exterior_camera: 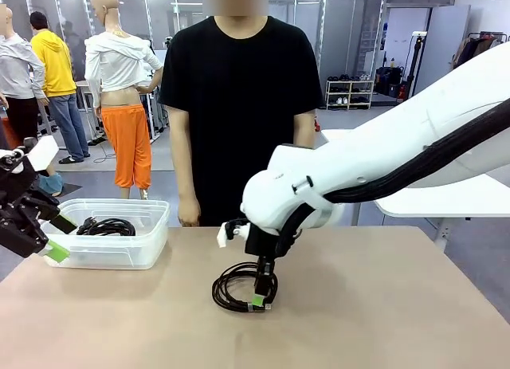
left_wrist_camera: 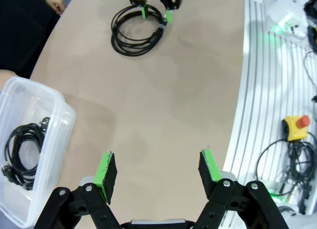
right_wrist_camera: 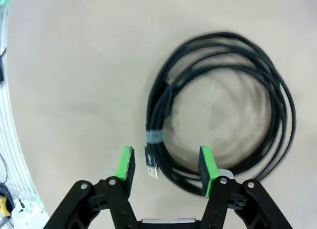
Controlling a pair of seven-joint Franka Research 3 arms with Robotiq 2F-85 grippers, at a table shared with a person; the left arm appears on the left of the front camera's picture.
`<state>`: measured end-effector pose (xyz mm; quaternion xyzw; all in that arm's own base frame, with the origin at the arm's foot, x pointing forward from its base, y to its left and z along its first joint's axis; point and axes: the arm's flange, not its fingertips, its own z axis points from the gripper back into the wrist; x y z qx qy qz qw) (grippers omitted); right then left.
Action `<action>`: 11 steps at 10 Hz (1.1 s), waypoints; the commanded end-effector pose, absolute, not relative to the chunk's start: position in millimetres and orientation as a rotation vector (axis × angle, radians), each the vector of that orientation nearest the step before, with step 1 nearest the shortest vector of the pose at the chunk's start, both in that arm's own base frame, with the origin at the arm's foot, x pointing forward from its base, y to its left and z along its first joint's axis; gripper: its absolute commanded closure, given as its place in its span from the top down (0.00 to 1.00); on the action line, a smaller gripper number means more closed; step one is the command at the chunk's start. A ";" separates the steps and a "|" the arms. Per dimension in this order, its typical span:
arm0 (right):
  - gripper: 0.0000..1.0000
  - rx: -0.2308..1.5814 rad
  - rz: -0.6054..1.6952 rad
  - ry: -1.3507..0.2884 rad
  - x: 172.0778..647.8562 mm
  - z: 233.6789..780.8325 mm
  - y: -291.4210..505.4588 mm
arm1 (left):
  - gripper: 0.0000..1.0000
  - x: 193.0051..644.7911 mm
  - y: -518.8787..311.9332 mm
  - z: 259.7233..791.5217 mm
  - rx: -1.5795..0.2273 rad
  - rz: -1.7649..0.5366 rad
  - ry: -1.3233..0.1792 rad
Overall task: Organize and store the cables.
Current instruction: Place the USB Extension Cable into the Organizing box.
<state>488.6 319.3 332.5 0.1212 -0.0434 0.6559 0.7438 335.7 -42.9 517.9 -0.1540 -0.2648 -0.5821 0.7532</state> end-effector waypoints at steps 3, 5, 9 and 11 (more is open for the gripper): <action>1.00 0.529 1.375 -0.379 457.7 392.9 170.3 | 0.85 342.9 -121.8 516.6 -0.228 -1.163 -0.482; 1.00 0.626 1.341 -0.502 436.5 403.4 88.2 | 0.85 345.0 -165.6 518.8 -0.187 -1.174 -0.447; 1.00 0.712 1.273 -0.844 382.1 397.3 -71.3 | 0.85 379.3 -266.0 497.0 -0.061 -1.213 -0.313; 1.00 0.703 1.181 -1.000 348.5 391.0 -143.9 | 0.85 391.0 -317.1 496.6 0.000 -1.241 -0.328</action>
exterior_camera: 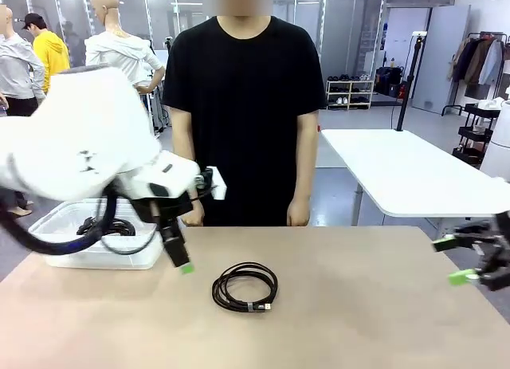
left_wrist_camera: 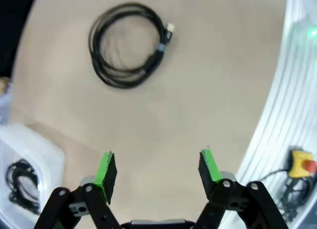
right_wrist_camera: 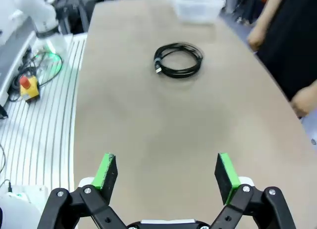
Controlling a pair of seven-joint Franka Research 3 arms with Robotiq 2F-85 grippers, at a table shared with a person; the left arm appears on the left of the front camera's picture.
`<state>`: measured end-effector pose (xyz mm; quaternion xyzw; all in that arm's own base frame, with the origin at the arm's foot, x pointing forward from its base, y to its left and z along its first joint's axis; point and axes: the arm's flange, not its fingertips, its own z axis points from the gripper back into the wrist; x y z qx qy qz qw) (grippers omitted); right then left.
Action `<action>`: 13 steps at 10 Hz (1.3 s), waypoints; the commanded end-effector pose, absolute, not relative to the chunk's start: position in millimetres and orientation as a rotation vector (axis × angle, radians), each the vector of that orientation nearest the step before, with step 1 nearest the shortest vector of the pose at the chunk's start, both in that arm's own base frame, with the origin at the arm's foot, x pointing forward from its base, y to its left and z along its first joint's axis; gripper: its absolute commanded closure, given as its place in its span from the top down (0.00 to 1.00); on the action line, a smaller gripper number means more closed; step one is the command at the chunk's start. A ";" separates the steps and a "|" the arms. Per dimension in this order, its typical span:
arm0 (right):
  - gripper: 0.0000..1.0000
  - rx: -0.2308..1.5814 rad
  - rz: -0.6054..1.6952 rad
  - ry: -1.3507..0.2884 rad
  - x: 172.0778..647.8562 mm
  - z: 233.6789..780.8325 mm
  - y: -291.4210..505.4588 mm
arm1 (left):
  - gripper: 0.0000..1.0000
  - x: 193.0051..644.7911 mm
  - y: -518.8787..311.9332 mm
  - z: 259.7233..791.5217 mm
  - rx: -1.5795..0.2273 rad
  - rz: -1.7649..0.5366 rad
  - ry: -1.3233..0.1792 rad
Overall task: Organize and store the cables.
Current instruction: Place the USB Extension Cable into the Organizing box.
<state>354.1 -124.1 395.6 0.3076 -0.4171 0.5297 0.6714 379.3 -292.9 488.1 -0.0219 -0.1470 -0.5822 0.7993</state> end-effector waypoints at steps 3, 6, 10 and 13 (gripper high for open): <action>1.00 0.735 1.074 -1.138 308.7 375.0 -211.0 | 0.85 401.4 -381.3 474.7 -0.026 -1.260 -0.298; 1.00 0.754 1.073 -1.223 302.3 369.2 -224.7 | 0.85 394.4 -382.1 470.8 -0.046 -1.281 -0.293; 1.00 0.726 1.028 -1.159 290.1 373.1 -222.1 | 0.85 394.4 -382.1 470.8 -0.046 -1.281 -0.293; 1.00 0.726 1.028 -1.159 290.1 373.1 -222.1 | 0.85 402.5 -402.1 447.9 -0.005 -1.463 -0.310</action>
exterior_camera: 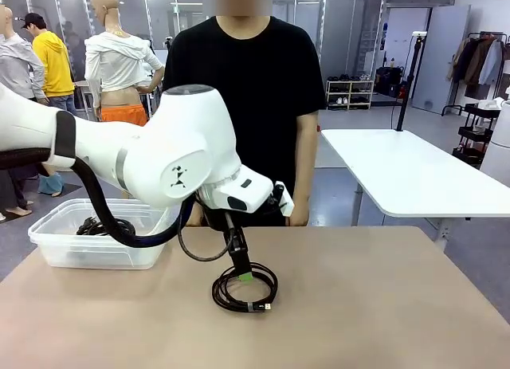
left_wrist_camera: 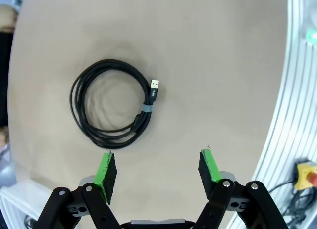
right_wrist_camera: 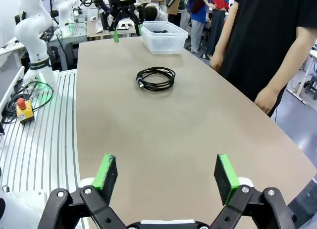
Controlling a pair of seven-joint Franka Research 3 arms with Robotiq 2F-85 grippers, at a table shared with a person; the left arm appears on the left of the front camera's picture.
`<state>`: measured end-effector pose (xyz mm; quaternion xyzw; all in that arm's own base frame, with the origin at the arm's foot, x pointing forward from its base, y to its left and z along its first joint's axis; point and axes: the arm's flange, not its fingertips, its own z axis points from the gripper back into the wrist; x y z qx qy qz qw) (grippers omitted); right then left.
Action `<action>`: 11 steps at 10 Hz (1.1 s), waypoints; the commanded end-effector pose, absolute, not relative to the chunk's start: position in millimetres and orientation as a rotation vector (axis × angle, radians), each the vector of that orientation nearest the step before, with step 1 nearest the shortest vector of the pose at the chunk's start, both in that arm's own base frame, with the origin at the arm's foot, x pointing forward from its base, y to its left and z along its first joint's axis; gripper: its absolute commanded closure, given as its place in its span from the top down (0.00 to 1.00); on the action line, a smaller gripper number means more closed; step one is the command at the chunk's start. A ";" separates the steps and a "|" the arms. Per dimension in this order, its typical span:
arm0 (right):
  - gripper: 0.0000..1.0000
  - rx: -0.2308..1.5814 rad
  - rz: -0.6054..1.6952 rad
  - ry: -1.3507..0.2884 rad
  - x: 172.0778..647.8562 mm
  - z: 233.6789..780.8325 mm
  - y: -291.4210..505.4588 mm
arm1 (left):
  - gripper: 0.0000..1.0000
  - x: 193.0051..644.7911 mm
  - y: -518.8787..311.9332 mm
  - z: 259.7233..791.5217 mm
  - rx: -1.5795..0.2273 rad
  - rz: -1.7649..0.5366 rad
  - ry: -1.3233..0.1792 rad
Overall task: Organize and store the cables.
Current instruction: Place the USB Extension Cable into the Organizing box.
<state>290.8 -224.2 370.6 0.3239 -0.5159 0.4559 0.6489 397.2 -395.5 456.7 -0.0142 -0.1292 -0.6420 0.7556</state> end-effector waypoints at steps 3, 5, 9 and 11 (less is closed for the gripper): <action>1.00 0.726 1.028 -1.159 290.1 373.1 -222.1 | 0.85 418.9 -412.9 413.3 0.047 -1.469 -0.271; 1.00 0.726 1.028 -1.159 290.1 373.1 -222.1 | 0.85 428.1 -417.3 395.3 0.040 -1.495 -0.254; 1.00 0.726 1.028 -1.159 290.1 373.1 -222.1 | 0.85 445.3 -423.0 359.4 0.027 -1.482 -0.162; 1.00 0.726 1.028 -1.159 290.1 373.1 -222.1 | 0.85 450.4 -425.8 346.8 0.000 -1.487 -0.168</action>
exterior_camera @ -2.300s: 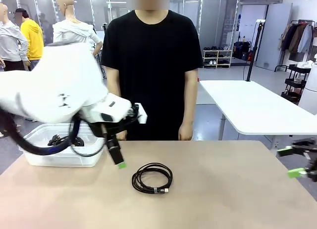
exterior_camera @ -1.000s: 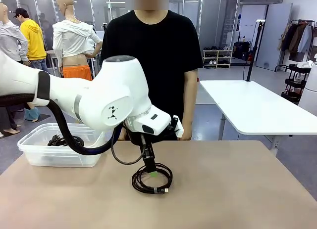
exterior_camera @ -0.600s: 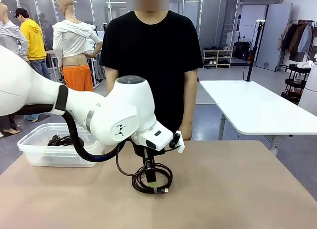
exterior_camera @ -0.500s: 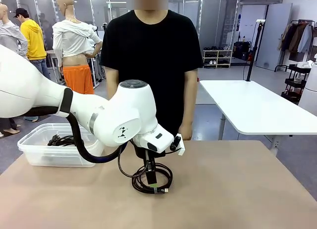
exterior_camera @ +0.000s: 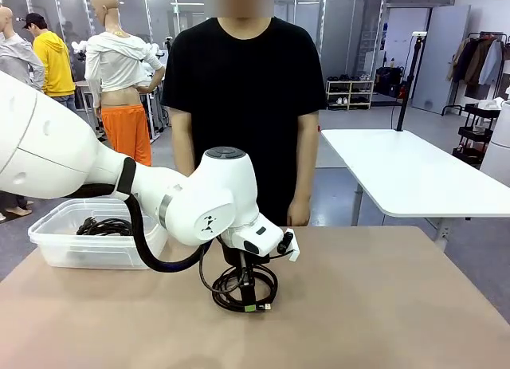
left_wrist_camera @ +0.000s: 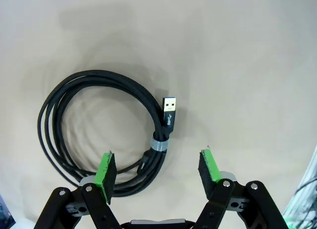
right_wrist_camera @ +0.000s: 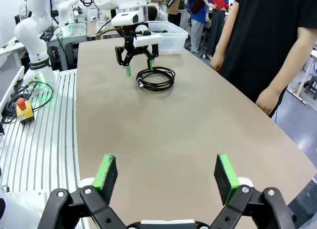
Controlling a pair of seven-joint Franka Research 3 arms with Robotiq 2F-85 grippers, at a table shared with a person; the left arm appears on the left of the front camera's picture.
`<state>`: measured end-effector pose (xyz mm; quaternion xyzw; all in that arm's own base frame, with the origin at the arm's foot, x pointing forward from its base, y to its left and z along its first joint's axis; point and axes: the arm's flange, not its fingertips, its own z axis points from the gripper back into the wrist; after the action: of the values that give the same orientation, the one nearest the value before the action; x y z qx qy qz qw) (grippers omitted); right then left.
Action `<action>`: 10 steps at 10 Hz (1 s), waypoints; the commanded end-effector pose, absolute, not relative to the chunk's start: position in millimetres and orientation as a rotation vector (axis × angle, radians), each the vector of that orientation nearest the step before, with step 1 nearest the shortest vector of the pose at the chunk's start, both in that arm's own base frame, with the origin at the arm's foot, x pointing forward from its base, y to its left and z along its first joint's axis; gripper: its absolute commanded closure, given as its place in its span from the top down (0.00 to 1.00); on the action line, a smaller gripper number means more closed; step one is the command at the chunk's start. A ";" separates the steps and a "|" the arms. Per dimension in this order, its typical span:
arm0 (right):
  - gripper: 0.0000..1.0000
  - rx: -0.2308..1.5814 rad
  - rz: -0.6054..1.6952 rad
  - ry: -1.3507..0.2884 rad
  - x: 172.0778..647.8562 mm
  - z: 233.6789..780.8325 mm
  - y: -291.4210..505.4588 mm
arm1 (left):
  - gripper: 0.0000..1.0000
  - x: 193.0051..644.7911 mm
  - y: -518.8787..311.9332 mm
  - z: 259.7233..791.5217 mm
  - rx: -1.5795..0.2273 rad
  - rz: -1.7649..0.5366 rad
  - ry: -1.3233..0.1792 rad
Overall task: Organize and store the cables.
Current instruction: Place the USB Extension Cable into the Organizing box.
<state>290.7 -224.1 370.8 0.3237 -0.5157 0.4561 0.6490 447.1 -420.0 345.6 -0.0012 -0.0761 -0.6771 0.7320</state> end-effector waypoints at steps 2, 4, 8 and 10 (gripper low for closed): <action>1.00 0.726 1.028 -1.159 290.1 373.1 -222.1 | 0.85 457.2 -424.7 332.9 -0.014 -1.488 -0.125; 1.00 0.726 1.028 -1.159 290.1 373.1 -222.1 | 0.85 462.1 -424.3 323.6 -0.023 -1.483 -0.106; 1.00 0.726 1.028 -1.159 290.1 373.1 -222.1 | 0.00 462.5 -420.7 319.8 -0.020 -1.475 -0.098; 1.00 0.726 1.028 -1.159 290.1 373.1 -222.1 | 0.00 462.9 -421.2 320.5 -0.021 -1.478 -0.102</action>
<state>290.8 -224.0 370.8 0.3237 -0.5157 0.4562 0.6490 461.4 -420.5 316.0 -0.0144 -0.0514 -0.6714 0.7391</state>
